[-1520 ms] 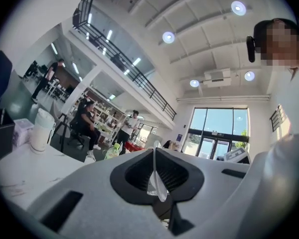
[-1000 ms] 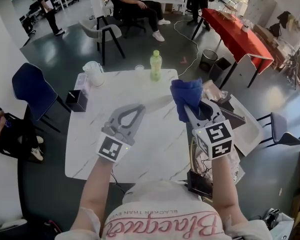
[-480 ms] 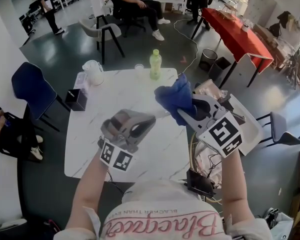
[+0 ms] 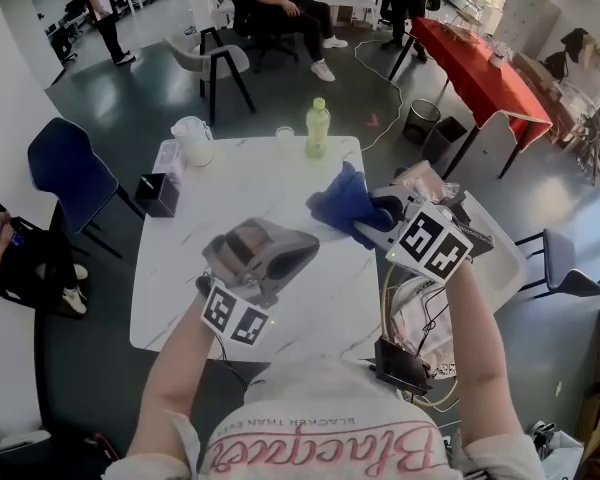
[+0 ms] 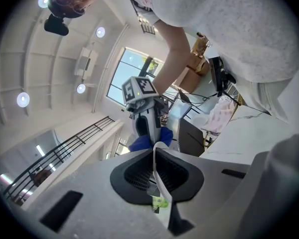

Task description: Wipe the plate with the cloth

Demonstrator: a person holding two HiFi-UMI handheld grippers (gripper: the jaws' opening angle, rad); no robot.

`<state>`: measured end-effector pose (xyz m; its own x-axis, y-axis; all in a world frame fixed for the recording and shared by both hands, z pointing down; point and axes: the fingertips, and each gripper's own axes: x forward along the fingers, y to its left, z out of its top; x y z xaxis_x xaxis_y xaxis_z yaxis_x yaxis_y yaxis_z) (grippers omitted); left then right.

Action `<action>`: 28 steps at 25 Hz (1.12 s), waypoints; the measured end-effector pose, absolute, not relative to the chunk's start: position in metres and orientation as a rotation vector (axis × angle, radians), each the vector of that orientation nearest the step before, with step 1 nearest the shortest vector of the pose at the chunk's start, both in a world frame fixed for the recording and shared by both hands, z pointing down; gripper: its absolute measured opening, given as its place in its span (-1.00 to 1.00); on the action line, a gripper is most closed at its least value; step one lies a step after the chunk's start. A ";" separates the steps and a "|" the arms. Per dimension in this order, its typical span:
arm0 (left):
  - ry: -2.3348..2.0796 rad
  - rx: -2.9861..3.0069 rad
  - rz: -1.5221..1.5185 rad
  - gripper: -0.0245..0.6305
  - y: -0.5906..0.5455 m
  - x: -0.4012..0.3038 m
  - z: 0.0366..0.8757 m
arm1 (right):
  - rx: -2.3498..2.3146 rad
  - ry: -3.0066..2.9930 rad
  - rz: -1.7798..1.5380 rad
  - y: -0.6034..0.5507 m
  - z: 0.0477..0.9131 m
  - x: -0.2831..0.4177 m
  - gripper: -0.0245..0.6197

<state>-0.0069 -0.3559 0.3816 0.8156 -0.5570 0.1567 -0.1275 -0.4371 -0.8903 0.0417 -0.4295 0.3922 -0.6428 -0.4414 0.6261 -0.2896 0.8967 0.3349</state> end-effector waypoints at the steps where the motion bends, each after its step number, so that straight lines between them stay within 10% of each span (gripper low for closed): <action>1: 0.509 -1.992 -0.537 -0.88 -0.356 -0.007 0.382 | 0.519 -2.296 -0.243 -0.436 0.400 0.043 -0.60; 28: 0.442 -1.959 -0.580 -0.87 -0.348 -0.005 0.394 | 0.224 -2.444 -0.085 -0.407 0.361 -0.004 -0.60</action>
